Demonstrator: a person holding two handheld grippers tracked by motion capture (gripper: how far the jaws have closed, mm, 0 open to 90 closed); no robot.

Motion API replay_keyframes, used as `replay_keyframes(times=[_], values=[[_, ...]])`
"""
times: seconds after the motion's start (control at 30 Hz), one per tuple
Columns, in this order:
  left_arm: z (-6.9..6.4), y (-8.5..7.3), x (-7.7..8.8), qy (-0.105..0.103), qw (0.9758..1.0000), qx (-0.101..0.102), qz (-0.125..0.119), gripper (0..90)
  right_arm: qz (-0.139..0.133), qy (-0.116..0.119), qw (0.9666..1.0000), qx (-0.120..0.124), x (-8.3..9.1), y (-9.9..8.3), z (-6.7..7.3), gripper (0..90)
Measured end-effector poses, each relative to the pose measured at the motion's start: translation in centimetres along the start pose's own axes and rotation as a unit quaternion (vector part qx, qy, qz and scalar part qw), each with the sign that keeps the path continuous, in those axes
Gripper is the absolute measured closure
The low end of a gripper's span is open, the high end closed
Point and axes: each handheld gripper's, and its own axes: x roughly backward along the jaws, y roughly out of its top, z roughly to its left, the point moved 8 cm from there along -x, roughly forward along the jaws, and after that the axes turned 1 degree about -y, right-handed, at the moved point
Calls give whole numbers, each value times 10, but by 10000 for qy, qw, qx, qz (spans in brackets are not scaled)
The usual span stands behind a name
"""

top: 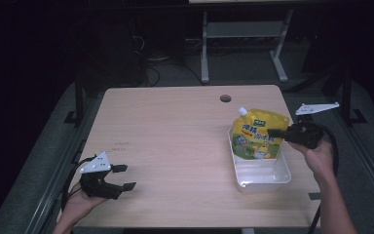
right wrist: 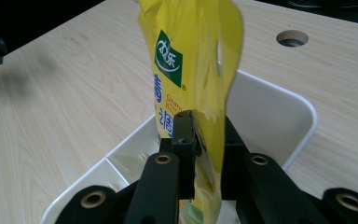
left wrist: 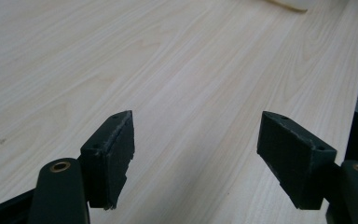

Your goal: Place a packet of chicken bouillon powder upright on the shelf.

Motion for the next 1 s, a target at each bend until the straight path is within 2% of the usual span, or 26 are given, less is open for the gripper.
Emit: replay_keyframes(times=[0.2, 0.27, 0.5, 0.77, 1.0], values=[[2, -4, -3, 16, 10000, 61, 74, 260, 24, -82, 10000, 7, 2, -2, 1, 771], [3, -4, -2, 22, 9999, 91, 52, 256, -92, -107, 9999, -51, 8, 0, 2, 721], [5, -7, -2, 36, 9999, 133, 56, 246, -208, -106, 9997, -72, 22, 9, 7, 632], [9, -12, 3, 80, 9998, 206, 8, 244, -309, -198, 9993, -44, 36, 22, 14, 580], [11, -14, 4, 116, 9996, 253, -8, 239, -242, -222, 9994, 80, 41, 28, 22, 557]])
